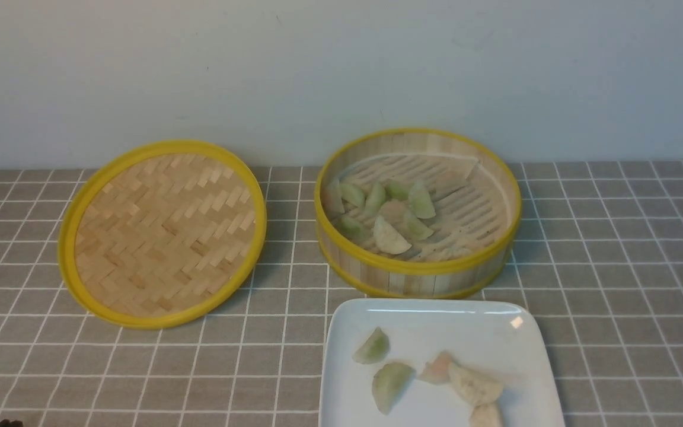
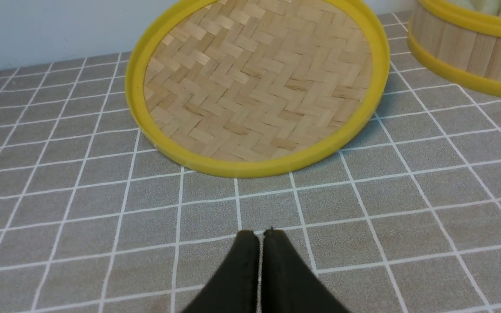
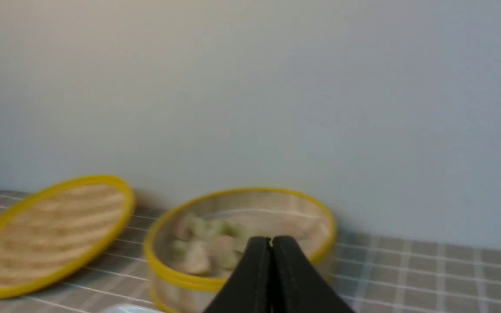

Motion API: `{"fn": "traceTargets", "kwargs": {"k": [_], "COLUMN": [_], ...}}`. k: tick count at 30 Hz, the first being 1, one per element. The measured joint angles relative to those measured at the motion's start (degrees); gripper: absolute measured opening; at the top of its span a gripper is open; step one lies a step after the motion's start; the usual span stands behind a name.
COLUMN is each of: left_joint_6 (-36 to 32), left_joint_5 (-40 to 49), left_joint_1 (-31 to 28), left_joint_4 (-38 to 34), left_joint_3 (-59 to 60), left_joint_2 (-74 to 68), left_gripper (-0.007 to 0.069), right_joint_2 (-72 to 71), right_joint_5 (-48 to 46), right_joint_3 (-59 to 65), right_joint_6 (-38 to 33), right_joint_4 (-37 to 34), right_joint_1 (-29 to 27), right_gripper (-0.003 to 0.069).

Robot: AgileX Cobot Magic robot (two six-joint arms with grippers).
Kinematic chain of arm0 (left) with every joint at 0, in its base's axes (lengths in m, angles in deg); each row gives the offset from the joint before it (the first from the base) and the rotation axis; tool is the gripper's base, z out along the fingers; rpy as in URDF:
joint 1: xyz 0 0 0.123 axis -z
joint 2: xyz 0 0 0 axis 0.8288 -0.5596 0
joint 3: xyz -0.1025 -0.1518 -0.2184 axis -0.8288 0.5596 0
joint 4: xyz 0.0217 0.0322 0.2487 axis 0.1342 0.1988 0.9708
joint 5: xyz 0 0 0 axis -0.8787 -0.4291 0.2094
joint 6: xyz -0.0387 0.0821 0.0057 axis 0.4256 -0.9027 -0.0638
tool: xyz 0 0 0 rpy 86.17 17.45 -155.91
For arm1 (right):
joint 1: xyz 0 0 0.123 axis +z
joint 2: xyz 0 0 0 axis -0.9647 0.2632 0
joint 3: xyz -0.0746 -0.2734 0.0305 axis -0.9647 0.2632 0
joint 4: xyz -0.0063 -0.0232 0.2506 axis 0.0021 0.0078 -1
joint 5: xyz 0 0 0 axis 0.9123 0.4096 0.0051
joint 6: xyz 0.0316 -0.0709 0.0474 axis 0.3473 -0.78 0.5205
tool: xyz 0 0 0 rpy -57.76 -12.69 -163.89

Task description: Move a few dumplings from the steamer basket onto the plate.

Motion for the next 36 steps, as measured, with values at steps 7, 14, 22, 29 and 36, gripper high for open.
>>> {"fn": "traceTargets", "kwargs": {"k": [7,14,22,29,36], "left_joint_6": [0.00,0.00,0.00,0.00,0.00], "left_joint_5": [0.00,0.05,0.05,0.05,0.05], "left_joint_1": [0.00,0.00,0.00,0.00,0.00], "left_joint_4": [0.00,0.00,0.00,0.00,0.00], "left_joint_3": [0.00,0.00,0.00,0.00,0.00], "left_joint_2": [0.00,0.00,0.00,0.00,0.00], "left_gripper": [-0.0005,-0.0005,-0.0005,-0.0005,-0.0005], "right_joint_2": [0.00,0.00,0.00,0.00,0.00], "right_joint_5": [-0.48,2.84,3.00,3.00,3.00], "right_joint_3": [13.48,14.68,14.68,14.68,14.68], "right_joint_6": [0.00,0.00,0.00,0.00,0.00], "right_joint_4": [5.11,5.72,5.77,5.77,5.77], "right_joint_1": [-8.62,-8.86,-8.86,-8.86,-8.86], "right_gripper": [-0.0015,-0.0015,-0.0015,-0.0015,-0.0015]}}
